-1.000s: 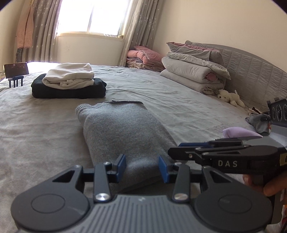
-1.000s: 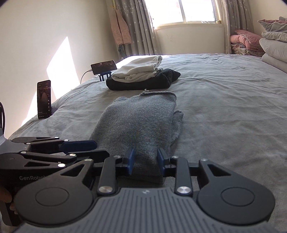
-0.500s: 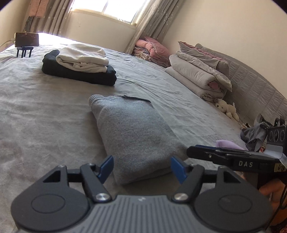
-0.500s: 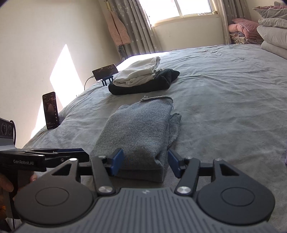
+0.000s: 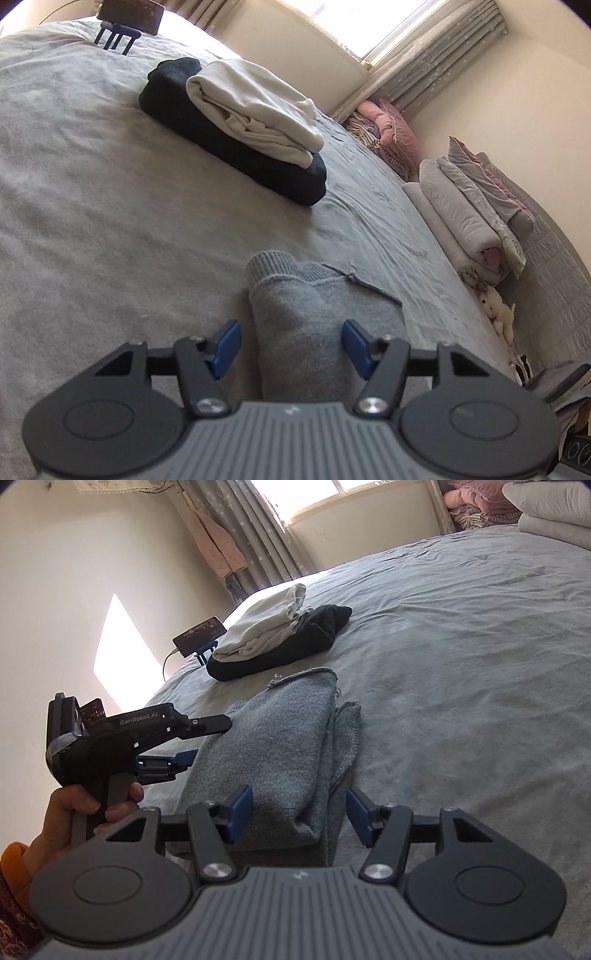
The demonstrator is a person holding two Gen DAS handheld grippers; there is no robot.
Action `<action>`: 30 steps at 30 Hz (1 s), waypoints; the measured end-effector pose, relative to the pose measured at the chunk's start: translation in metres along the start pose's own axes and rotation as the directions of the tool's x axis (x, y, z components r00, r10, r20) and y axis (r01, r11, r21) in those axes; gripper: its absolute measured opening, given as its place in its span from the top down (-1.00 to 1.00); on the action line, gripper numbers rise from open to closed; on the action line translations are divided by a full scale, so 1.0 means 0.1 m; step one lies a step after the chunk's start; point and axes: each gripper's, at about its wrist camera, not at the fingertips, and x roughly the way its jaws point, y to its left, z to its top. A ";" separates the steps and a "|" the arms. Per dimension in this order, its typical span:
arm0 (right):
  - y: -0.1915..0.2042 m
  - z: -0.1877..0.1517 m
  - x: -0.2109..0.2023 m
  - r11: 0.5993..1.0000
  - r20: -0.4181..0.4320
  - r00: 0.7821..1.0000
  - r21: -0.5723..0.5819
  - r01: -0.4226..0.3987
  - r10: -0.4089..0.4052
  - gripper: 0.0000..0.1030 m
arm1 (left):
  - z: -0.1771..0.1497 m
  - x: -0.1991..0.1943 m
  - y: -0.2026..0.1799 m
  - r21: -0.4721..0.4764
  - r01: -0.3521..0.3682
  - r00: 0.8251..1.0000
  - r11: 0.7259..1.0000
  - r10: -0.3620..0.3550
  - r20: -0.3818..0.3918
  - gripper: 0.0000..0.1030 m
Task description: Fold clothes
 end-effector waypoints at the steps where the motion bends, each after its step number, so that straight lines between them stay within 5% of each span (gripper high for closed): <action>1: -0.01 -0.01 0.01 1.000 -0.001 1.000 0.001 0.000 0.000 -0.17 | 0.01 0.04 -0.02 0.010 -0.008 1.000 1.000 0.008 0.001 -0.18; 12: -0.05 -0.02 0.08 1.000 -0.007 1.000 0.020 0.002 -0.002 -0.17 | 0.14 -0.01 -0.55 0.298 -0.122 0.988 0.947 0.089 0.123 -0.13; 22: 0.01 -0.02 0.07 1.000 0.002 1.000 0.022 0.006 -0.006 -0.17 | 0.04 -0.26 -0.75 0.411 -0.180 0.980 0.894 0.129 0.151 -0.33; 30: 0.08 0.01 0.05 0.999 0.018 0.999 0.031 0.027 -0.028 -0.17 | -0.13 -0.41 -0.72 0.403 -0.180 0.983 0.897 0.147 0.111 -0.36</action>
